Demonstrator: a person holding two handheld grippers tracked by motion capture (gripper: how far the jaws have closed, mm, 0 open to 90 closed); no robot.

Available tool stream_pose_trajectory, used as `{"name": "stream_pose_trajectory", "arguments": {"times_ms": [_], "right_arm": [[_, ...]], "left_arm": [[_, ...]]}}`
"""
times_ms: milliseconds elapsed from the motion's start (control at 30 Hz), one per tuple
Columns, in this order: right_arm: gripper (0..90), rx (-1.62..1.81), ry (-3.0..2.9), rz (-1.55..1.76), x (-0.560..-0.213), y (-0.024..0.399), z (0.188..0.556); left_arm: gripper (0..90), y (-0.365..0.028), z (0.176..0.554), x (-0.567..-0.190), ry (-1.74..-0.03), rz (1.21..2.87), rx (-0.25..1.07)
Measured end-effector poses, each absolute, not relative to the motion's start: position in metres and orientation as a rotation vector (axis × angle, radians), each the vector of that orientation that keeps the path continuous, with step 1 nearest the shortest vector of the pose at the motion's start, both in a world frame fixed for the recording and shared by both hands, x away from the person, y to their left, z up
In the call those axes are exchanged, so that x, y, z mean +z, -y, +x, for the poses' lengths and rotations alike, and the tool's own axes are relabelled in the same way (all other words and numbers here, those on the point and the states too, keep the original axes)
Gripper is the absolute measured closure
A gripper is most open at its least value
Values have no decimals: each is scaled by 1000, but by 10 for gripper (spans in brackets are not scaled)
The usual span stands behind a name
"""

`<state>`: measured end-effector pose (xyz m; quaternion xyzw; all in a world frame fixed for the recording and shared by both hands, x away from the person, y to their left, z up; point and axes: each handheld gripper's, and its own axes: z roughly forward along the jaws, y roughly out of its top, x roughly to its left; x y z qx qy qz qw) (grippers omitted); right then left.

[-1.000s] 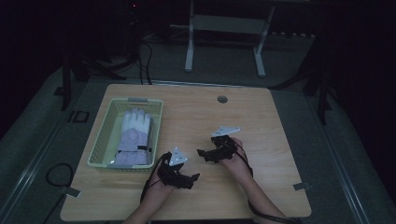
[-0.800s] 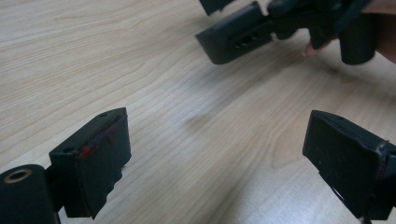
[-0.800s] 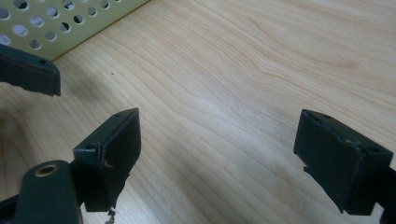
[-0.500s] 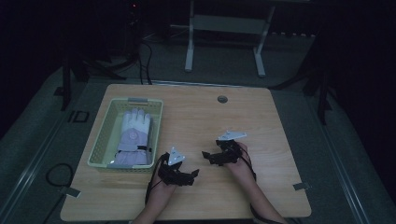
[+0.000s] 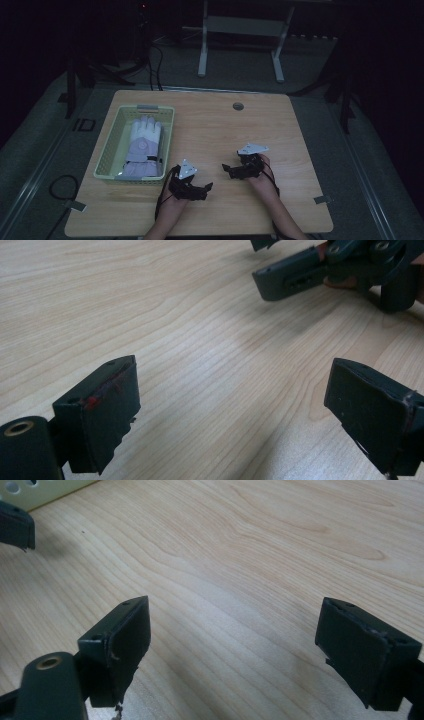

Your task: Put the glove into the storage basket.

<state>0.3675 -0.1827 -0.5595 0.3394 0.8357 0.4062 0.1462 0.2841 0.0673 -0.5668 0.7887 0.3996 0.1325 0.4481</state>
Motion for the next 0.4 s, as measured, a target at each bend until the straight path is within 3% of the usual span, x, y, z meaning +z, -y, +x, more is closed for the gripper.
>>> {"name": "stream_pose_trajectory", "arguments": {"times_ms": [400], "right_arm": [[144, 1164, -2413, 956, -561, 182, 367]], "left_arm": [[75, -67, 283, -568, -985, 1950, 334]]}}
